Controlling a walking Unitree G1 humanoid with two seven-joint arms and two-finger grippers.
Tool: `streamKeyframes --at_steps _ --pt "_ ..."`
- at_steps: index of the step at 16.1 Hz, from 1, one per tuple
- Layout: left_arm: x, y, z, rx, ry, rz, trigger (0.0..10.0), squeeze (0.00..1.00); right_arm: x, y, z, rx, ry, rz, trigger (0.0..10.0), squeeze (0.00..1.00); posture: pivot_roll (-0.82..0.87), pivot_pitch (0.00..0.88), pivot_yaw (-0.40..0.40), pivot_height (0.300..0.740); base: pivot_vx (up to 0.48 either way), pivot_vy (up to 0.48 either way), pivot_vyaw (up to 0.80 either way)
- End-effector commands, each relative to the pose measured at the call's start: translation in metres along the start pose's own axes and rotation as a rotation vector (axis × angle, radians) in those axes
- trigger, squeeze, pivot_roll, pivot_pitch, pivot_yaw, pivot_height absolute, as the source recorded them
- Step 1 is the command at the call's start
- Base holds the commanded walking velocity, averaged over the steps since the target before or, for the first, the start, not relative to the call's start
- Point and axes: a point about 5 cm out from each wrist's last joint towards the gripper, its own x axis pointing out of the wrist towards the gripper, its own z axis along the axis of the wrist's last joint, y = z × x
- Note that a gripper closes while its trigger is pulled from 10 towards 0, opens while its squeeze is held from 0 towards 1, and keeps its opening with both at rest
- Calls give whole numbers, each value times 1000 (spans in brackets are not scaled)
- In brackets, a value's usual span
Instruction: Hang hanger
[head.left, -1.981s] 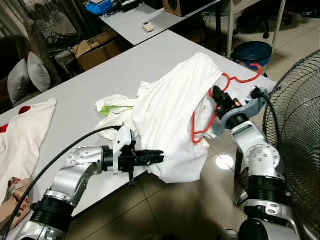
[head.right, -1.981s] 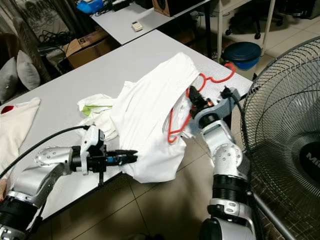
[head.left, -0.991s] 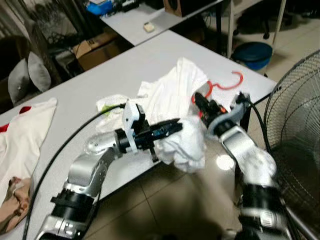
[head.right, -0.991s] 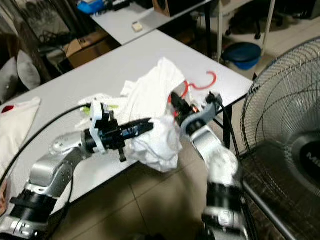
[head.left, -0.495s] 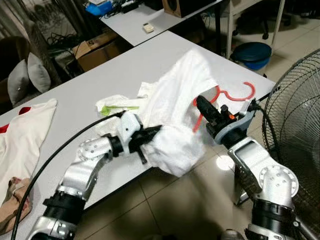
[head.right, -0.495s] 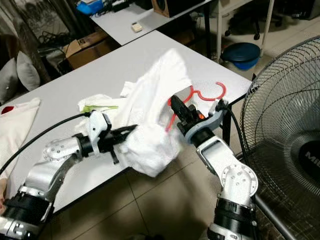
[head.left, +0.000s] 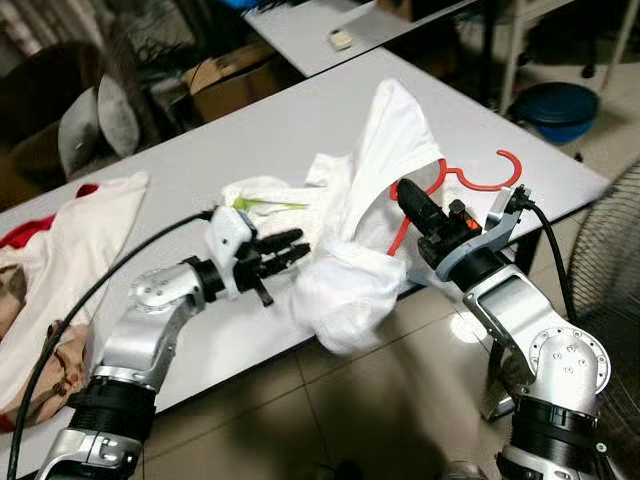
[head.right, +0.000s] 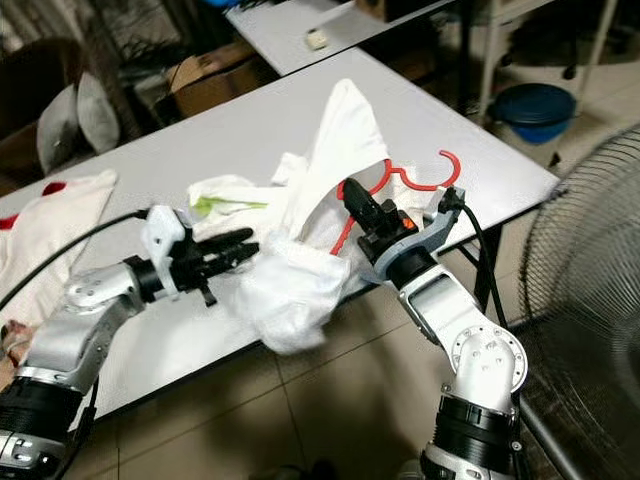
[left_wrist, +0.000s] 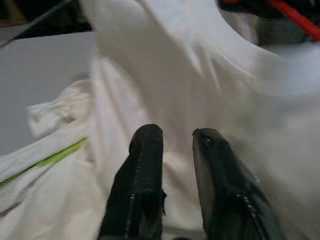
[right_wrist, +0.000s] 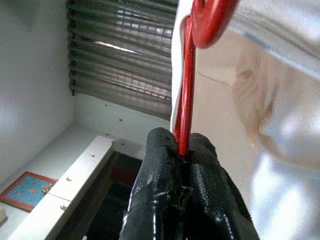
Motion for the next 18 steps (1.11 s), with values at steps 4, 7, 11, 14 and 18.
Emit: streamKeyframes --at_steps 4,7,11,14,18 --pt "-30 19 4 -67 -43 138 10000 0 9 20 3 14 31 84 10000 0 -132 42 272 740 0 0 788" --pt "-41 21 6 -100 -70 169 10000 0 10 27 3 12 49 103 10000 0 -134 40 254 740 0 0 790" --pt "-45 -1 1 -127 -59 137 10000 0 7 38 6 -99 97 127 10000 0 -139 44 220 740 0 0 788" --pt "-45 -14 3 -160 -94 220 10000 0 -8 61 15 -268 123 240 10000 0 -145 51 198 740 0 0 779" --pt "-47 -34 16 -209 -137 287 10000 0 -35 92 29 -532 164 376 10000 0 -149 71 177 740 0 0 773"
